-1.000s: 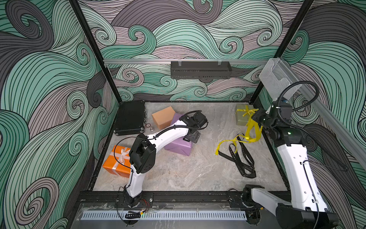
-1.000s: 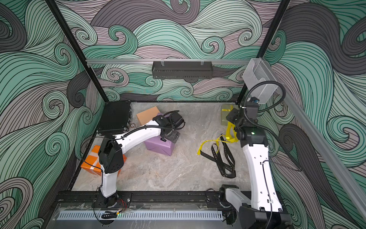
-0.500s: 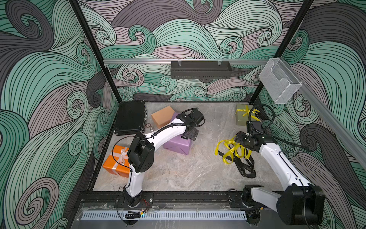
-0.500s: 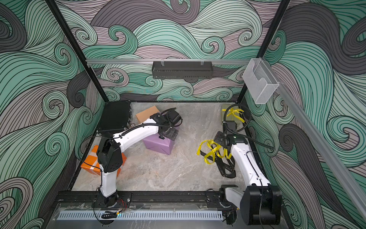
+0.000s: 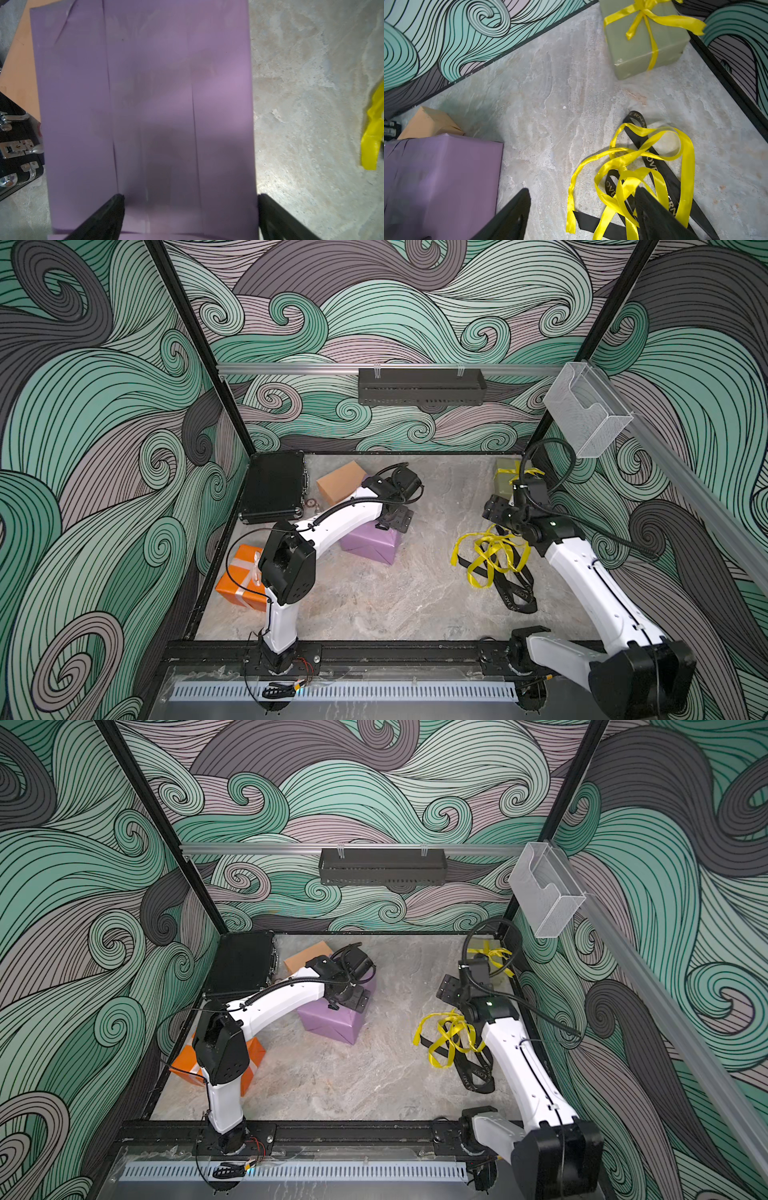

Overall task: Untie the ribbon bows on the gift boxes
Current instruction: Move the gift box to the center of the board.

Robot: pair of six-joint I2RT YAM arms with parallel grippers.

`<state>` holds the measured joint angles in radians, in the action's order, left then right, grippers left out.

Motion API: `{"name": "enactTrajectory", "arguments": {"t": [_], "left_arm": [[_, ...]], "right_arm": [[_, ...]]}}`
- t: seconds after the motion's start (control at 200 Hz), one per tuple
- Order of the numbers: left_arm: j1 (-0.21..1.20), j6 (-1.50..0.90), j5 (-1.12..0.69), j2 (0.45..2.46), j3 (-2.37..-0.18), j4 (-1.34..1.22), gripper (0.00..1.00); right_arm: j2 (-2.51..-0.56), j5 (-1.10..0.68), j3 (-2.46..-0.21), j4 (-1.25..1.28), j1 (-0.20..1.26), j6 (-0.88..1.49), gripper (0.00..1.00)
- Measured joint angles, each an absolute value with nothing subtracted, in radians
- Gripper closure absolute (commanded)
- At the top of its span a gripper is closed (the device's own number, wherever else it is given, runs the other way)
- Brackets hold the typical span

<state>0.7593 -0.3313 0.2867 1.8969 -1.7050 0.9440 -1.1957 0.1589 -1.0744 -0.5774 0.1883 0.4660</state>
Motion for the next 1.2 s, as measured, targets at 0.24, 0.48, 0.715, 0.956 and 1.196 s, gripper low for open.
{"name": "enactTrajectory", "arguments": {"t": [0.24, 0.48, 0.715, 0.956, 1.196], "left_arm": [[0.775, -0.342, 0.22, 1.661, -1.594, 0.877, 0.01], [0.786, -0.412, 0.114, 1.322, -1.319, 0.611, 0.01], [0.783, -0.488, 0.024, 1.306, -1.299, 0.509, 0.01], [0.746, -0.537, -0.078, 1.311, -1.299, 0.5, 0.02], [0.72, -0.58, -0.158, 1.334, -1.299, 0.493, 0.02]], "right_arm": [[-1.457, 0.268, -1.35, -0.594, 0.247, 0.381, 0.12], [-1.816, 0.359, -1.681, -0.667, 0.17, 0.321, 0.01], [-2.132, 0.415, -1.98, -0.752, 0.03, 0.195, 0.01], [-2.297, 0.372, -2.083, -0.78, -0.112, 0.108, 0.01], [-2.322, 0.333, -2.079, -0.789, -0.166, 0.085, 0.01]]}}
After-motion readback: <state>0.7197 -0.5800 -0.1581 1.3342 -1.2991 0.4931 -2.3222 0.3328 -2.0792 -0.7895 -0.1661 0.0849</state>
